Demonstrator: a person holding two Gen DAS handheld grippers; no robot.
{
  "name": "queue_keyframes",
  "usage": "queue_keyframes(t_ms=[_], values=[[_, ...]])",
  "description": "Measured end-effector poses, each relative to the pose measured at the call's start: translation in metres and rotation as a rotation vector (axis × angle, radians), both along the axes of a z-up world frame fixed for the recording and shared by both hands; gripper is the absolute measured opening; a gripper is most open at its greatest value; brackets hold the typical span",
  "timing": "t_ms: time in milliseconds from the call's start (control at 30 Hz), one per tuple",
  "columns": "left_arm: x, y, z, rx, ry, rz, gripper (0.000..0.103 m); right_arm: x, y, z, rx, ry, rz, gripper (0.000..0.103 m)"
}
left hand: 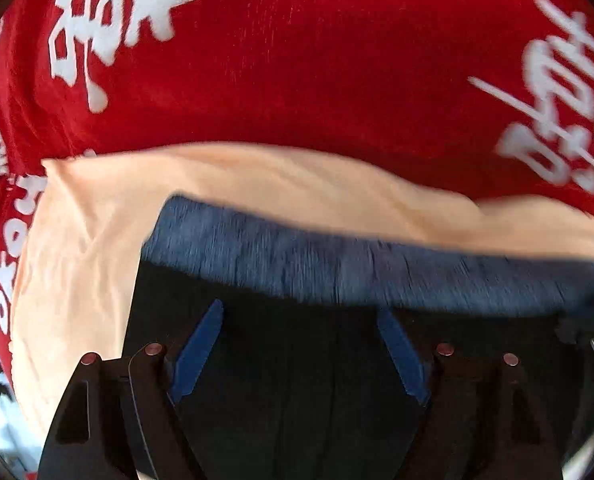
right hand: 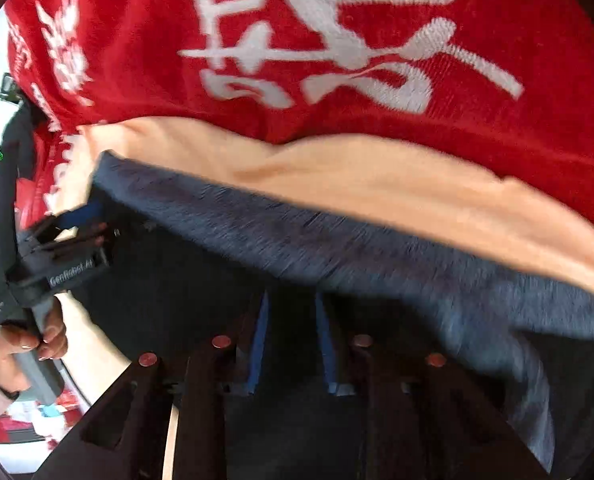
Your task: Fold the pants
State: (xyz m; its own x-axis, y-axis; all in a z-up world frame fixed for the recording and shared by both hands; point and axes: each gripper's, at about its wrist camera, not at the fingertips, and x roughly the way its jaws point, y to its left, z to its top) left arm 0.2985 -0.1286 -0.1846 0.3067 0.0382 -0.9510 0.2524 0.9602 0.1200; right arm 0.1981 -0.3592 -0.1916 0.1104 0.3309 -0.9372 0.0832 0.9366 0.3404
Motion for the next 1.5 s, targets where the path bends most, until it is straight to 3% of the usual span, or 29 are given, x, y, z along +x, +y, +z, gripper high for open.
queue_keyframes(t_ms=[100,267,300,367,400,700,867,1067,1300,1500], values=[[0.017,-0.007,-0.005,-0.020,-0.007,0.070,0.083,0.006,-0.023,0.003,0.038,-0.062,-0.112,0.025],[0.018,-0.022,-0.002,0.034,0.001,0.050,0.083,0.003,-0.055,0.009,0.066,-0.050,-0.245,0.027],[0.014,-0.025,0.003,0.028,0.008,0.031,0.083,-0.004,-0.057,0.015,0.072,-0.055,-0.236,0.031],[-0.001,-0.029,0.018,0.032,0.010,-0.020,0.083,-0.019,-0.059,0.027,0.071,-0.070,-0.219,0.053],[-0.010,-0.030,0.025,0.033,0.009,-0.043,0.083,-0.030,-0.062,0.032,0.080,-0.078,-0.220,0.055],[-0.122,-0.063,0.056,0.006,0.104,-0.282,0.083,-0.146,-0.092,0.069,0.108,-0.046,-0.377,0.057],[-0.177,-0.104,0.060,-0.053,0.184,-0.337,0.083,-0.210,-0.102,0.078,0.067,-0.005,-0.472,0.059],[-0.232,-0.139,0.066,-0.072,0.199,-0.397,0.083,-0.299,-0.111,0.089,0.009,0.030,-0.642,0.065],[-0.264,-0.156,0.067,-0.162,0.256,-0.506,0.083,-0.413,-0.112,0.083,-0.045,0.103,-0.863,0.065],[-0.283,-0.183,0.072,-0.240,0.277,-0.604,0.083,-0.463,-0.130,0.062,-0.019,0.119,-1.003,0.064]])
